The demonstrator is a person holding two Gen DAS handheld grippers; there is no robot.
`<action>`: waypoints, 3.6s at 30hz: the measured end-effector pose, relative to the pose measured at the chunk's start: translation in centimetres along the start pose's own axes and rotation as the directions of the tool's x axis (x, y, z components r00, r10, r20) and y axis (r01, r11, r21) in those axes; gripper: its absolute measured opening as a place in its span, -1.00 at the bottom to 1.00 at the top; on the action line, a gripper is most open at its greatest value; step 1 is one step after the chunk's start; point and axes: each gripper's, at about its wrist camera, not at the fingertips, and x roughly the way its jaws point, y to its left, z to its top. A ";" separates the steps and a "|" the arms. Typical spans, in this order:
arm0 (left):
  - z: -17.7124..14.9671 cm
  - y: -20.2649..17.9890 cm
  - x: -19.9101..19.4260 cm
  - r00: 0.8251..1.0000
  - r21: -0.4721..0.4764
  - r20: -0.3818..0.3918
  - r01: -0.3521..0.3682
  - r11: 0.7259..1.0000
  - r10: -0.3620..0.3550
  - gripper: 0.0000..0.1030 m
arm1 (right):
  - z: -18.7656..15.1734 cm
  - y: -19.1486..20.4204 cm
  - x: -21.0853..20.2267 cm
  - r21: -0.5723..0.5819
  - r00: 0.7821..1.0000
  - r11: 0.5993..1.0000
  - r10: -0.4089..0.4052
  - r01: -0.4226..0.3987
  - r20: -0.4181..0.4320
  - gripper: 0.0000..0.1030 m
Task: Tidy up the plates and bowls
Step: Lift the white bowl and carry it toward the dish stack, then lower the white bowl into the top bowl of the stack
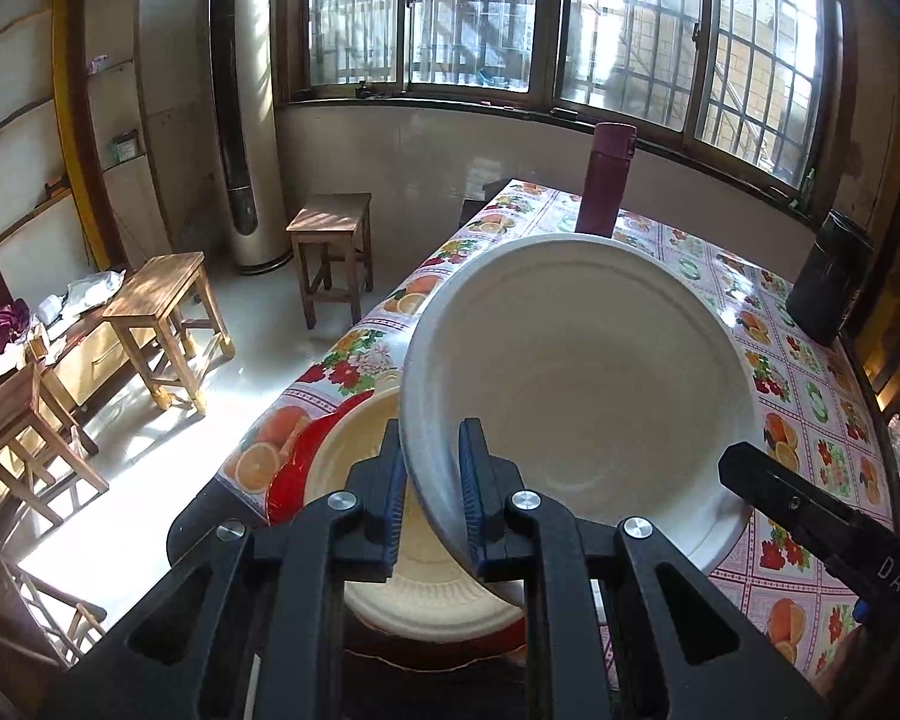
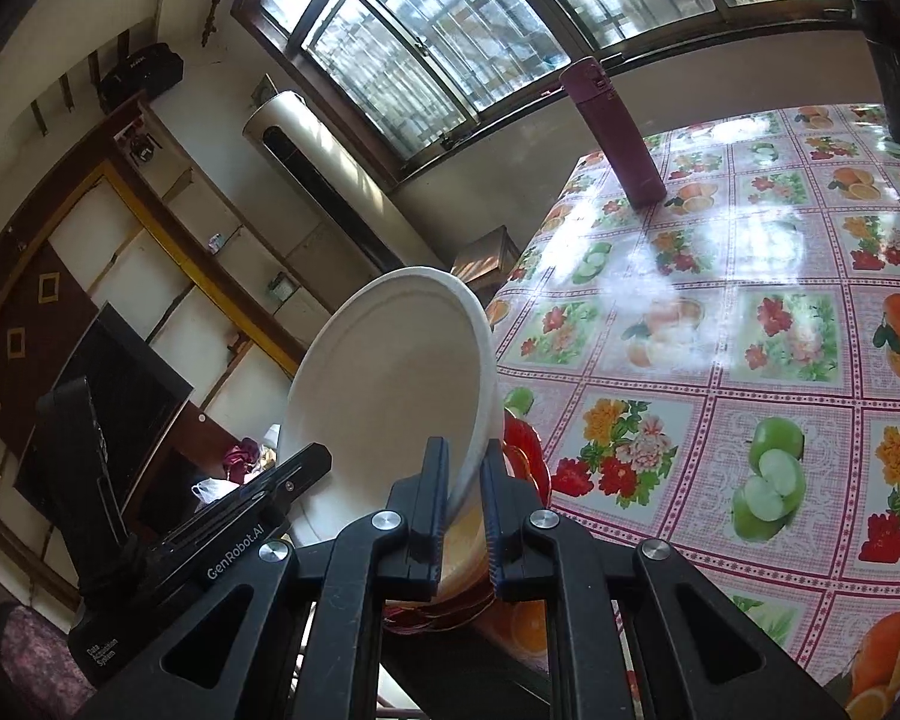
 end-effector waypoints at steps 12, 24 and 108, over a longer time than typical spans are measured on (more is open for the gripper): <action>-1.0 2.9 1.1 0.999 -0.040 -0.032 -0.037 0.999 0.036 -0.71 | -1.4 1.9 3.5 -0.029 0.997 1.000 0.002 -0.004 -0.076 -0.79; -1.9 4.2 2.0 0.996 -0.049 -0.071 -0.053 0.997 0.050 -0.72 | -1.9 2.6 4.9 -0.038 0.993 0.999 0.000 -0.005 -0.116 -0.79; -3.2 4.1 5.3 0.984 -0.026 -0.165 -0.074 0.997 0.069 -0.60 | -3.0 -0.5 8.1 0.039 0.981 0.999 -0.007 0.015 -0.192 -0.71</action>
